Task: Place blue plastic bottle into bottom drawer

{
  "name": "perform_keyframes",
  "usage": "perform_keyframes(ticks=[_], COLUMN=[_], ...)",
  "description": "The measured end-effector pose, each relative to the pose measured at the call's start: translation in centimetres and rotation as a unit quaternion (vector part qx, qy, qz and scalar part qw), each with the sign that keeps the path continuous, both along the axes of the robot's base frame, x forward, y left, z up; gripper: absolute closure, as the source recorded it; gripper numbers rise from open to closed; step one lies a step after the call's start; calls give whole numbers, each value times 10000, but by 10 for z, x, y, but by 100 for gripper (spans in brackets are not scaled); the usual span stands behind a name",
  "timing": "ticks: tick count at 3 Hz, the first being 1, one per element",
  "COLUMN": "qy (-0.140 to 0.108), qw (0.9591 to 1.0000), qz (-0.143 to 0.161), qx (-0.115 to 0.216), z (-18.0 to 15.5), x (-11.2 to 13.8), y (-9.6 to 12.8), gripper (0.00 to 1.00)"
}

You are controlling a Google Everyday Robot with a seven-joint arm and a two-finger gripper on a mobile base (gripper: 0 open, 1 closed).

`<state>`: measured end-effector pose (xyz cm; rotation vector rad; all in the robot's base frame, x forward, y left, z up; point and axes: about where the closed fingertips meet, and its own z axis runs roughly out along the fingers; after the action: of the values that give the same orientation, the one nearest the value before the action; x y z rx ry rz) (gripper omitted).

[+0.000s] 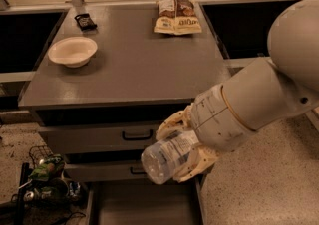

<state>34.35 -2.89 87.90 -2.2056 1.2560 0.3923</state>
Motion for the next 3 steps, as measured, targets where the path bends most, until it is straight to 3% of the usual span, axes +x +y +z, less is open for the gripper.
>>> perform_keyframes(ticks=[1, 3], qy=[34, 149], qw=[9991, 9992], qz=[26, -1], qx=[-415, -362], z=[-22, -37], x=[-20, -19], y=[0, 9], gripper=[100, 100])
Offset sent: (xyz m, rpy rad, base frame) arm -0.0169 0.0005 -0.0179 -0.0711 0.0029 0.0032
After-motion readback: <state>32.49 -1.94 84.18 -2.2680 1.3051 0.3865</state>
